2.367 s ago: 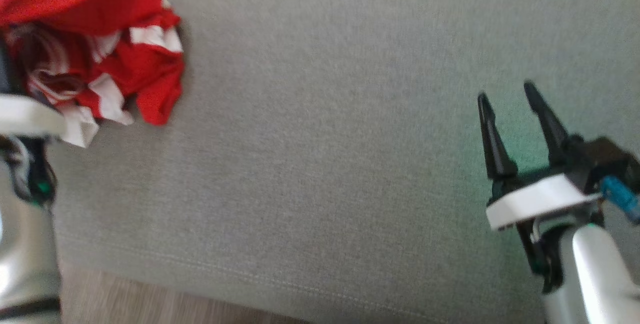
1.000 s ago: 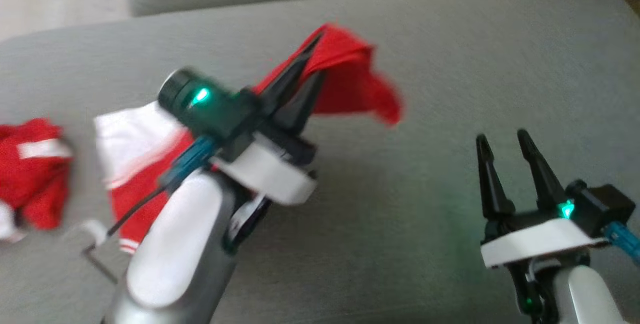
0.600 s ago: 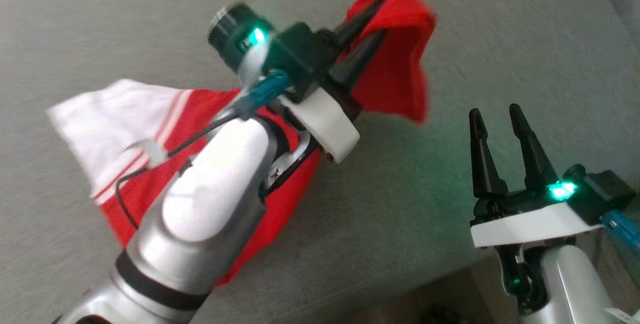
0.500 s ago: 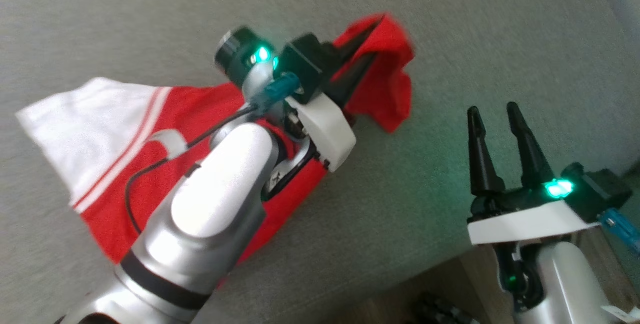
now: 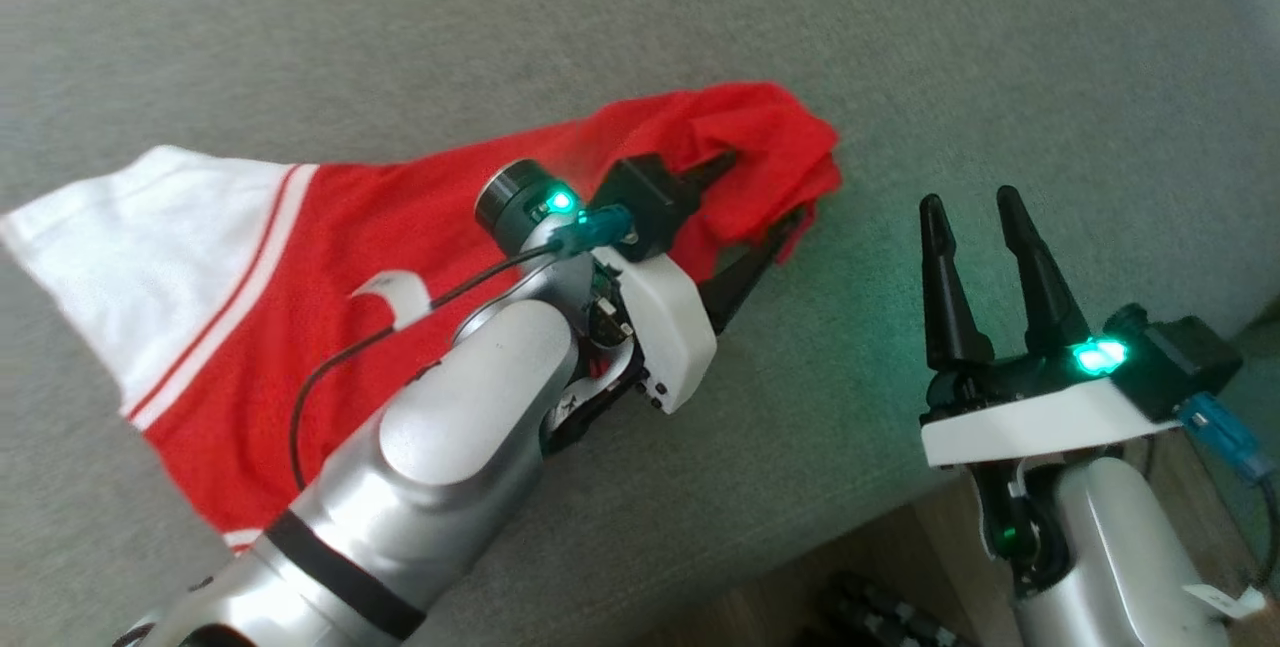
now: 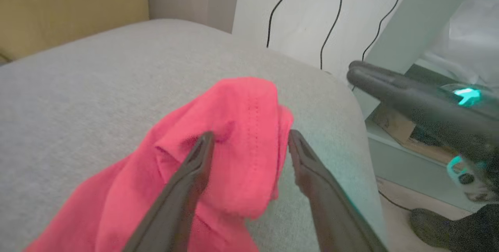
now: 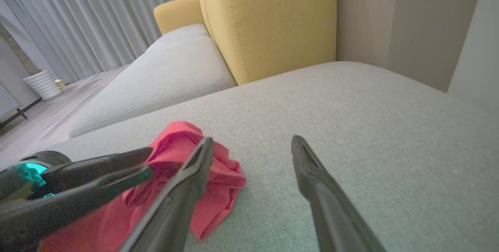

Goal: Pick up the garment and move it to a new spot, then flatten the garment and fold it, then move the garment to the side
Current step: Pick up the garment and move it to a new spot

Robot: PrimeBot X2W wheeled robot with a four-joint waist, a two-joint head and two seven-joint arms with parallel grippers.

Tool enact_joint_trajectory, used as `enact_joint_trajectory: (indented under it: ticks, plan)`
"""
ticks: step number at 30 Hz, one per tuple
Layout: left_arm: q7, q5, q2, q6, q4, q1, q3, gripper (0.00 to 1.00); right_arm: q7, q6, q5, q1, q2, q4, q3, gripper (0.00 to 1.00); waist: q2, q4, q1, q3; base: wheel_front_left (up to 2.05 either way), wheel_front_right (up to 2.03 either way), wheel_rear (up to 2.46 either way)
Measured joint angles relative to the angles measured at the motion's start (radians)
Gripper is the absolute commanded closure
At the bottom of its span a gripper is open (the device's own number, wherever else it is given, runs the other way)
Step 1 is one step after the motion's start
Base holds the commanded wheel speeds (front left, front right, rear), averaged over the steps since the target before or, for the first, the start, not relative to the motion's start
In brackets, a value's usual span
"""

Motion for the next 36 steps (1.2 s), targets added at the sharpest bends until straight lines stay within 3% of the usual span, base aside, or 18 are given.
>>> enact_joint_trajectory:
  ticks: [5, 9, 10, 16, 22, 29, 36]
  plan:
    - [-0.103, -0.016, 0.012, 0.017, -0.055, 0.028, 0.016, 0.0, 0.017, 0.0, -0.032, 0.001, 0.0, 0.004, -0.022, 0.0, 0.0, 0.045, 0.0, -0.057, 0.0, 0.0, 0.0]
    - [-0.179, -0.039, 0.045, 0.1, -0.106, 0.121, 0.081, 0.0, 0.047, 0.0, -0.064, 0.022, 0.0, -0.004, -0.043, 0.0, 0.0, 0.089, 0.0, -0.11, 0.0, 0.0, 0.0]
    - [-0.179, -0.039, 0.045, 0.1, -0.106, 0.121, 0.081, 0.0, 0.047, 0.0, -0.064, 0.022, 0.0, -0.004, -0.043, 0.0, 0.0, 0.089, 0.0, -0.11, 0.0, 0.0, 0.0]
    - [-0.239, -0.048, 0.131, 0.256, -0.189, 0.244, 0.256, 0.0, 0.091, 0.0, -0.111, 0.063, 0.0, -0.039, -0.089, 0.0, 0.0, 0.188, 0.0, -0.173, 0.0, 0.0, 0.0]
    - [-0.245, -0.051, 0.187, 0.314, -0.246, 0.354, 0.398, 0.0, 0.132, 0.0, -0.138, 0.081, 0.0, -0.058, -0.114, 0.0, 0.0, 0.263, 0.0, -0.212, 0.0, 0.0, 0.0]
    - [-0.245, -0.021, 0.218, 0.312, -0.304, 0.492, 0.545, 0.0, 0.161, 0.0, -0.159, 0.101, 0.0, -0.061, -0.12, 0.0, 0.0, 0.327, 0.0, -0.259, 0.0, 0.0, 0.0]
    - [-0.245, -0.021, 0.216, 0.219, -0.332, 0.599, 0.628, 0.0, 0.182, 0.0, -0.169, 0.135, 0.0, -0.066, -0.124, 0.0, 0.0, 0.37, 0.0, -0.301, 0.0, 0.0, 0.0]
